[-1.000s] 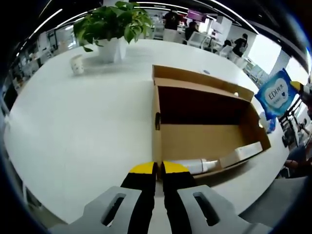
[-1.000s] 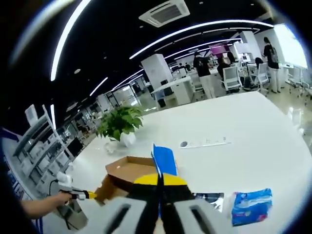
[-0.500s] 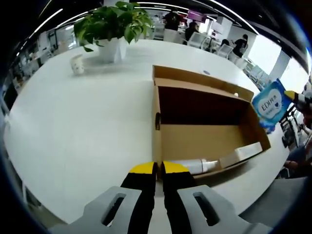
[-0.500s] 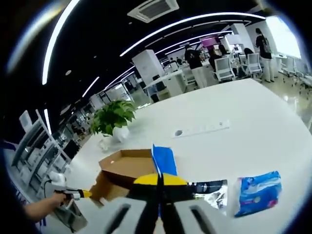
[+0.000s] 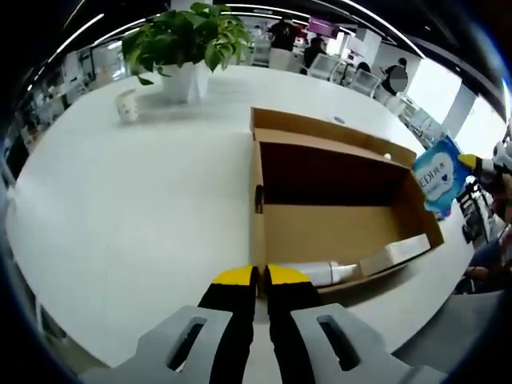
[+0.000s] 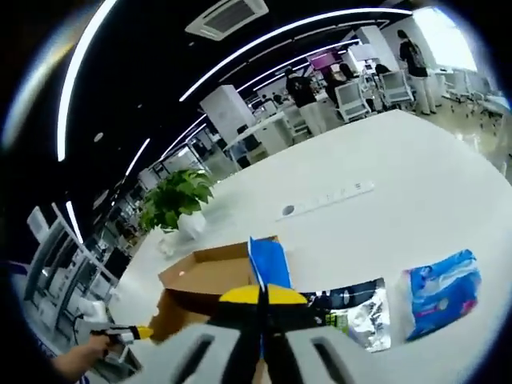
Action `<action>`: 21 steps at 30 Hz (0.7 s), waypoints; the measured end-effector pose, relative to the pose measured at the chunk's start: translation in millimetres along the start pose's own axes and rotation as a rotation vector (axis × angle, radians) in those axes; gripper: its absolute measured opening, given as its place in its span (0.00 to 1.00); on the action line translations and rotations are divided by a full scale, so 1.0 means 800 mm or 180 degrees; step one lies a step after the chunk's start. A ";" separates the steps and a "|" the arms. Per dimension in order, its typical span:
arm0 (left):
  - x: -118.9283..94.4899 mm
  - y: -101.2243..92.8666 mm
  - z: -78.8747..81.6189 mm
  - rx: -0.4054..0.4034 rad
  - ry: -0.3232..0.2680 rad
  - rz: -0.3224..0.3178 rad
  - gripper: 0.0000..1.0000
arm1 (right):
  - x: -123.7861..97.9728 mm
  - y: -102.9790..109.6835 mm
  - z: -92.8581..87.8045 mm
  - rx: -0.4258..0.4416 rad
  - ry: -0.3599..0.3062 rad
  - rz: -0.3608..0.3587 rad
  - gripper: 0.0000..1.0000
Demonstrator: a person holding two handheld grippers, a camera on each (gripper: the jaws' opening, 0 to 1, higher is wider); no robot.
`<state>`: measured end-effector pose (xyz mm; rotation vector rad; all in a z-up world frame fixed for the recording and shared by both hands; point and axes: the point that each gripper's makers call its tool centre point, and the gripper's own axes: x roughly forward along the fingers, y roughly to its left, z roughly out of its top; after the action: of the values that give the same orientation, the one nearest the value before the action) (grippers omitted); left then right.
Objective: Operate the shoe box by opening the lid, removing the specified soft item, and placing it in the target area until the item is outside and the box remains undamaged.
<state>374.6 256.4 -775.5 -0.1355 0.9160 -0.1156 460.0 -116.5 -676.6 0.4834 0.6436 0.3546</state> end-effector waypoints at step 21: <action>-0.001 0.000 -0.001 0.0019 -0.0010 0.0002 0.02 | -0.002 -0.065 -0.020 0.0194 0.0043 -0.0253 0.00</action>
<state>373.9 256.3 -775.5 -0.1298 0.9124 -0.1176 457.0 -155.3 -714.5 0.5123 0.6862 0.2640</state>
